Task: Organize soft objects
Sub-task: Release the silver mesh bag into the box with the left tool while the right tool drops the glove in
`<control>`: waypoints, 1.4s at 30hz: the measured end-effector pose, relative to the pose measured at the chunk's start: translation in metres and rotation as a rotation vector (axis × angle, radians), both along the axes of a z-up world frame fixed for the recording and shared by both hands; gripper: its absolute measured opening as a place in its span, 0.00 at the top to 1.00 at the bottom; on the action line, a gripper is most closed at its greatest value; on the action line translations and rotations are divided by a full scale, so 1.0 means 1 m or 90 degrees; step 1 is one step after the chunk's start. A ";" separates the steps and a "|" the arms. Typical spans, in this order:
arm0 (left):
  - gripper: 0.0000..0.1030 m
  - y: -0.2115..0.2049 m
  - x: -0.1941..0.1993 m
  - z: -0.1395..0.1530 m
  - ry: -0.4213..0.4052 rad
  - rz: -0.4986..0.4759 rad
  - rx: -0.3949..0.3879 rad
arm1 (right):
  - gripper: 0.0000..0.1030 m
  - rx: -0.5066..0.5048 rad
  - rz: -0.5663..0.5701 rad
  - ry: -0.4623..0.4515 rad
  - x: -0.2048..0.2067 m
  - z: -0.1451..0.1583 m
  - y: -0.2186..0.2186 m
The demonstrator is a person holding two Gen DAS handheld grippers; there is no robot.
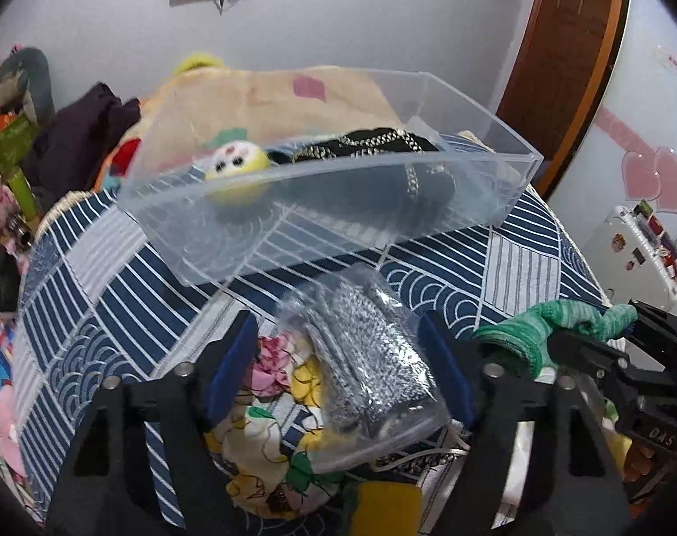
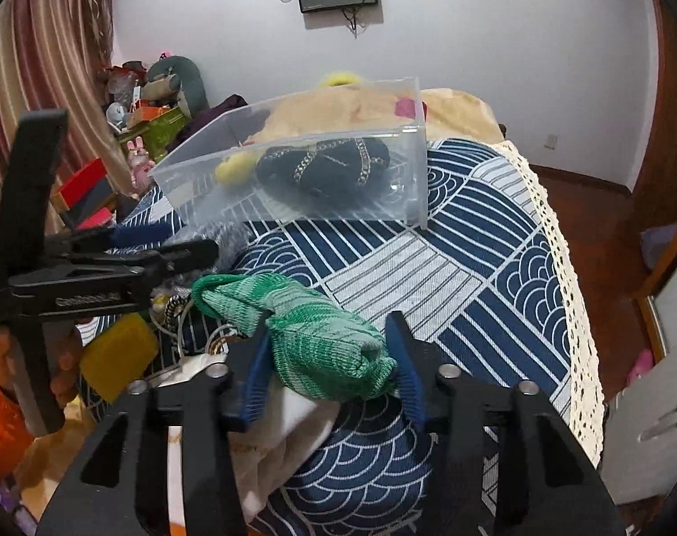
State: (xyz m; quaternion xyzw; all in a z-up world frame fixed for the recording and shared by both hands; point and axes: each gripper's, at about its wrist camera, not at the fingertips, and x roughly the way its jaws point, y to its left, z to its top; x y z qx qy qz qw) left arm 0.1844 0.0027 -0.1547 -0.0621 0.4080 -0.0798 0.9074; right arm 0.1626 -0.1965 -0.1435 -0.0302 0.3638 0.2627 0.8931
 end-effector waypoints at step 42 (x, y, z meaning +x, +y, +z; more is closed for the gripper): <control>0.68 0.032 0.025 0.122 -0.186 0.025 -0.007 | 0.74 0.093 -0.012 -0.198 0.040 0.109 0.018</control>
